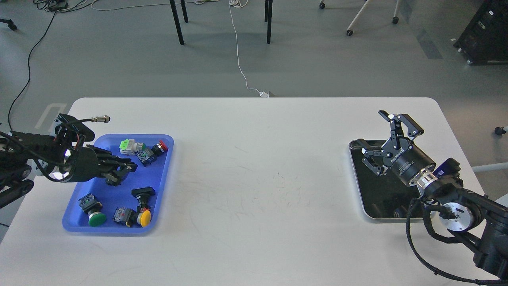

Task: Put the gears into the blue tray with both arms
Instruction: 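Lower the gear into the blue tray and open the left gripper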

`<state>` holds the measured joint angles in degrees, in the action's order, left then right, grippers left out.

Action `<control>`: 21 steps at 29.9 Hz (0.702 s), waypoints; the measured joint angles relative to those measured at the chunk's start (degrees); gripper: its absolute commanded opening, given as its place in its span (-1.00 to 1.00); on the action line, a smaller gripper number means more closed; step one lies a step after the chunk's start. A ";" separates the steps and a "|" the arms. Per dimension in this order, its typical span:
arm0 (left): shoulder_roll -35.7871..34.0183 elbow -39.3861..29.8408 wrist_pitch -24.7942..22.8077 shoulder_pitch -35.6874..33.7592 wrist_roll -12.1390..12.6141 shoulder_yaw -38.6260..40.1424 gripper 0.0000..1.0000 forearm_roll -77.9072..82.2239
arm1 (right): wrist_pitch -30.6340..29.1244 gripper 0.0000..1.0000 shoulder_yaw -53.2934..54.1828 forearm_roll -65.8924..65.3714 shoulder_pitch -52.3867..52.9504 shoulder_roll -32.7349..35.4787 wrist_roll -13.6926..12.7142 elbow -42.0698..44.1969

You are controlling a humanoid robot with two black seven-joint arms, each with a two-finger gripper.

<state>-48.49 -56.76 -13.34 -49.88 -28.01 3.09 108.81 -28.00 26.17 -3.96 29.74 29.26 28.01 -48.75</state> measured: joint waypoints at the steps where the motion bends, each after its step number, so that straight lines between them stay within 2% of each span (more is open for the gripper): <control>1: 0.14 0.65 0.00 0.07 0.00 0.00 -0.69 0.00 | 0.00 0.90 0.00 0.00 -0.02 0.00 0.00 -0.01; 21: 7.24 15.70 0.65 0.64 0.02 1.18 -0.64 -0.61 | 0.00 0.90 0.02 0.00 -0.25 0.11 -0.02 -0.04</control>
<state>-41.25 -41.05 -12.69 -49.24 -27.99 4.27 108.19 -28.00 26.19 -3.96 29.49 29.37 27.99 -48.78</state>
